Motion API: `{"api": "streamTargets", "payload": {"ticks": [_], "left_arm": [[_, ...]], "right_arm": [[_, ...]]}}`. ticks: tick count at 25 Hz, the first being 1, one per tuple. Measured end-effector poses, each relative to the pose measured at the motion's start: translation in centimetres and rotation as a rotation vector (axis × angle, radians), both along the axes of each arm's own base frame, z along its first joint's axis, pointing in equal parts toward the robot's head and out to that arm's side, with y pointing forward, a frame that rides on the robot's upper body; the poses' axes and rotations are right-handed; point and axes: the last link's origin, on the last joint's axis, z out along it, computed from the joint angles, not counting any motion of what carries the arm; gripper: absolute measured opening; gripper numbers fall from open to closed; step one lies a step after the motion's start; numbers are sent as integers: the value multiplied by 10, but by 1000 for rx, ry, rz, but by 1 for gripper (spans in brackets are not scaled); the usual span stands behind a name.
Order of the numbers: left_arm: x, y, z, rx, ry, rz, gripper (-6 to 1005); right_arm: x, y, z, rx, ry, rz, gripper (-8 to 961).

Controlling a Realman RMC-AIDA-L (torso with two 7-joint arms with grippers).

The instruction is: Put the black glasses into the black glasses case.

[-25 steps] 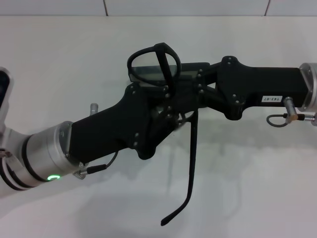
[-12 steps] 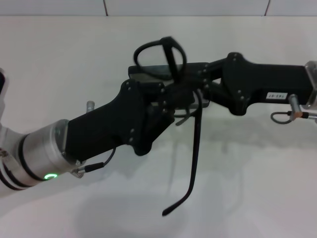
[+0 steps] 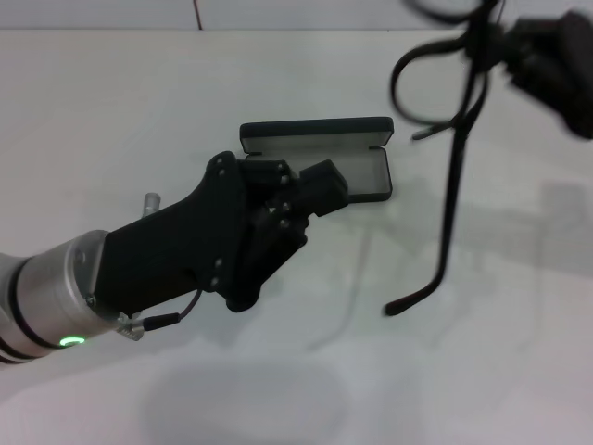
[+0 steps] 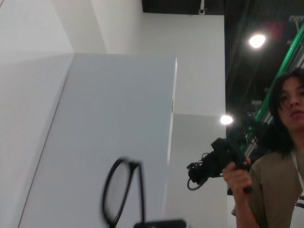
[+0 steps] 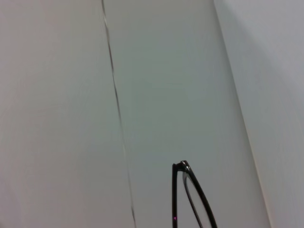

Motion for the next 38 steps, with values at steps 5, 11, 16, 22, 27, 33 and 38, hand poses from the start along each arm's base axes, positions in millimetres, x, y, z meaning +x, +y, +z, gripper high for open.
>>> {"api": "streamTargets", "payload": {"ticks": [5, 11, 16, 22, 27, 33, 38], "left_arm": [[4, 3, -9, -30, 46, -24, 45], [17, 4, -23, -98, 125, -128, 45], [25, 3, -26, -124, 138, -197, 46], [21, -2, -16, -60, 62, -176, 46], [15, 1, -8, -8, 15, -103, 46], [8, 8, -5, 29, -18, 6, 47], [5, 11, -6, 29, -8, 46, 47]], "right_arm": [[-10, -8, 23, 36, 145, 85, 32], [-29, 0, 16, 89, 218, 131, 33], [-42, 17, -14, 116, 141, 110, 33], [-44, 17, -41, 80, 36, 103, 33], [-42, 16, -53, 56, -16, 97, 33], [-40, 13, -67, 24, -80, 95, 33], [-40, 11, -79, 1, -133, 101, 33]]}}
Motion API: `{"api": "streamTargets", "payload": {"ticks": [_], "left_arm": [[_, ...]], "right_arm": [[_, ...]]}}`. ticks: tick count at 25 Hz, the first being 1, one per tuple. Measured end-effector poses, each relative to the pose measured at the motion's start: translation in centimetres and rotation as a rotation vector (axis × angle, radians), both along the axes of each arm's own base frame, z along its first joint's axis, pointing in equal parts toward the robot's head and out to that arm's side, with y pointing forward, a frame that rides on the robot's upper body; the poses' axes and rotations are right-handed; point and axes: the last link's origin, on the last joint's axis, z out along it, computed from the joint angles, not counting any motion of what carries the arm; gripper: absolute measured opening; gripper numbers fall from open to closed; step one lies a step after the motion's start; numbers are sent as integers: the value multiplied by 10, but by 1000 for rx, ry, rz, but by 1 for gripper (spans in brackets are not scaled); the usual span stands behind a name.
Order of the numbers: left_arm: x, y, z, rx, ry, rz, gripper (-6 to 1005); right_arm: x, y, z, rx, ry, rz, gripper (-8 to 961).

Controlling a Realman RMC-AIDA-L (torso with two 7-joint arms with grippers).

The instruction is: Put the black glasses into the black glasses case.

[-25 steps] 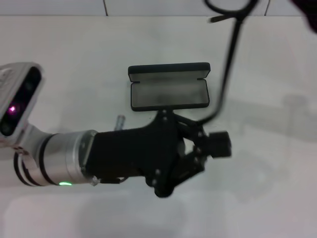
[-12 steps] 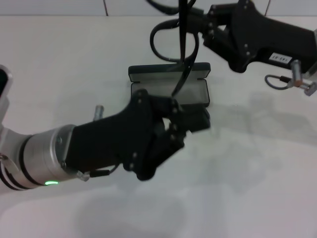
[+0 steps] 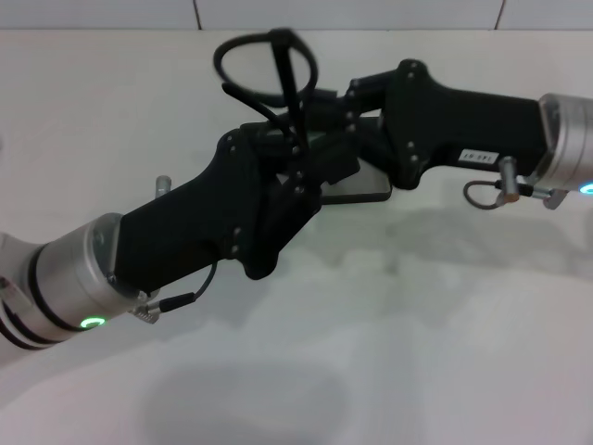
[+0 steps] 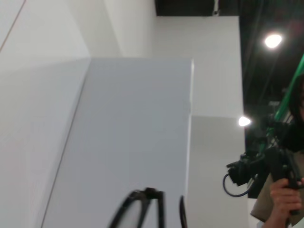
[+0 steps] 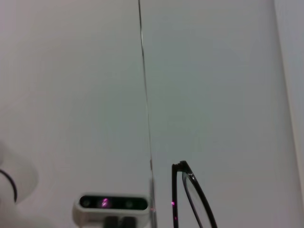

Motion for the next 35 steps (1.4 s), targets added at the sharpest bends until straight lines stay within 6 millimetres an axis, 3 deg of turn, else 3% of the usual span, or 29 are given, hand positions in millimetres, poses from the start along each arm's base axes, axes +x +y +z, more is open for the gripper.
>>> {"api": "streamTargets", "payload": {"ticks": [18, 26, 35], "left_arm": [[-10, -1, 1, -35, 5, 62, 48], [-44, -16, 22, -18, 41, 142, 49], [-76, -31, 49, 64, 53, 246, 50]], "right_arm": [[7, -1, -2, 17, -33, -19, 33], [22, 4, -3, 161, -347, 0, 33], [-12, -5, -40, 359, -784, 64, 32]]}}
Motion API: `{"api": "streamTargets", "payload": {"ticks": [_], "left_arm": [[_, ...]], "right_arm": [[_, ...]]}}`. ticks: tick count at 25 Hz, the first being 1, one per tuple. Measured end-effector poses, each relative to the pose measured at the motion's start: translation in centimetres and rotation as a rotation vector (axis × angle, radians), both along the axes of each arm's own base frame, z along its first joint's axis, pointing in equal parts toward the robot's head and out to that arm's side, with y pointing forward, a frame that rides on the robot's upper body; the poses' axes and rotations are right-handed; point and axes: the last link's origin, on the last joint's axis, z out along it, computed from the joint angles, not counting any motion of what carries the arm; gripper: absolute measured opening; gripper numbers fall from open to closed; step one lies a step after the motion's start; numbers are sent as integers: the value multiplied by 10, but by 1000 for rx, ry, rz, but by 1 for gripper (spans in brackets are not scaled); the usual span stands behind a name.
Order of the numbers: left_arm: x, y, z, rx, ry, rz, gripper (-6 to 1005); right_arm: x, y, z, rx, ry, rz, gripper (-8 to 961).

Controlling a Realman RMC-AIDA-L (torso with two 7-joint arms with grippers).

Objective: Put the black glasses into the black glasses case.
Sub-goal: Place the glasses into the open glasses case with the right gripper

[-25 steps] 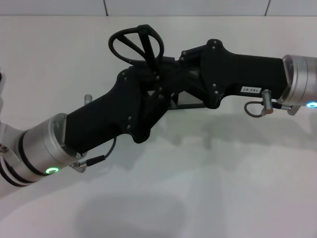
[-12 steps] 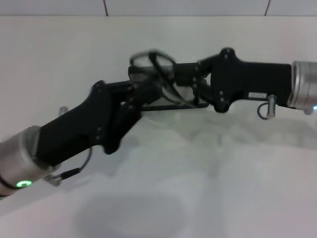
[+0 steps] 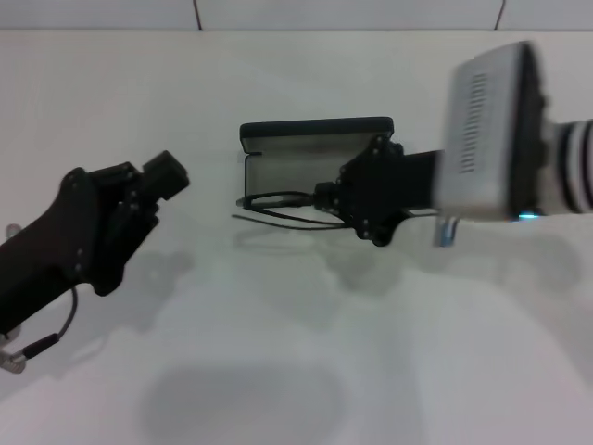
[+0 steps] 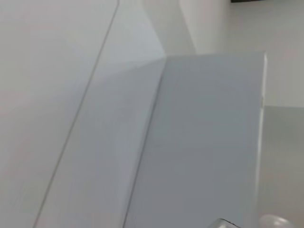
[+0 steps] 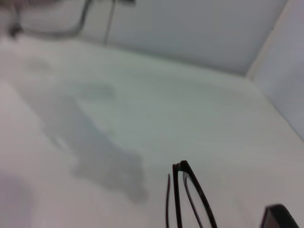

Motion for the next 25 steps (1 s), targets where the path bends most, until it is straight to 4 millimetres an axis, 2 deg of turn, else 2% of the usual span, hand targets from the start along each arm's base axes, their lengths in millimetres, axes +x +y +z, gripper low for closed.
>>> {"api": "streamTargets", "payload": {"ticks": [5, 9, 14, 25], "left_arm": [[-3, -2, 1, 10, -1, 15, 50], [-1, -1, -1, 9, -3, 14, 50], [-1, -1, -1, 9, -5, 14, 51], [-1, -2, -4, 11, -9, 21, 51]], "right_arm": [[-16, 13, -19, 142, -151, -4, 33], [-20, 26, -27, 206, -221, -43, 34], [-17, 36, -36, 238, -281, -46, 34], [-16, 46, -45, 278, -294, 13, 36]]}}
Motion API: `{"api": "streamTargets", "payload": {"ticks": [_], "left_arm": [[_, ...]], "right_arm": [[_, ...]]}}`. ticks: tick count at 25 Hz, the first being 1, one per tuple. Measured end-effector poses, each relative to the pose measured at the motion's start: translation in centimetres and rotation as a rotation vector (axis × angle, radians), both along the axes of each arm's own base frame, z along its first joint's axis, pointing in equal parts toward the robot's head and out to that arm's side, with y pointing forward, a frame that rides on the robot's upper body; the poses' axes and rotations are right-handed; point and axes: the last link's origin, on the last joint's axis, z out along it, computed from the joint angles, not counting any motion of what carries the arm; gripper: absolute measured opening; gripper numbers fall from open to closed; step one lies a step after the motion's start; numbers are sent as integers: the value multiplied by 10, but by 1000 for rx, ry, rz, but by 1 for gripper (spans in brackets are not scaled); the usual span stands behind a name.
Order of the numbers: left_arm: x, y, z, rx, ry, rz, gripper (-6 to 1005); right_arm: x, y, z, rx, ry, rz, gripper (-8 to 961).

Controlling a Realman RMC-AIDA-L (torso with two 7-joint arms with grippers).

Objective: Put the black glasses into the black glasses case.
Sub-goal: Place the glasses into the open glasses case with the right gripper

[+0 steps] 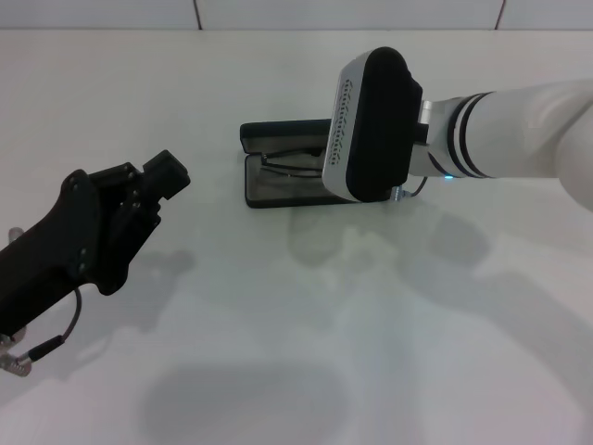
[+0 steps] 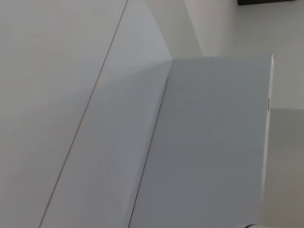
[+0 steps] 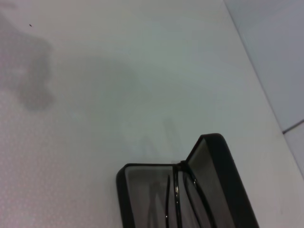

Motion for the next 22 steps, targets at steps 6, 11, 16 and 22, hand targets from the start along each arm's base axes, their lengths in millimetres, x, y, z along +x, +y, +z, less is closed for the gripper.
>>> {"api": "streamTargets", "payload": {"ticks": [6, 11, 16, 22], "left_arm": [[0, 0, -1, -1, 0, 2, 52], [1, 1, -1, -1, 1, 0, 52], [0, 1, -1, -1, 1, 1, 52], [0, 1, -1, -1, 1, 3, 53]], "right_arm": [[0, 0, -2, 3, 1, 17, 37], [1, 0, -2, 4, 0, 18, 38], [3, 2, -4, 13, 5, 27, 39], [6, 2, -4, 14, 2, 20, 79]]}}
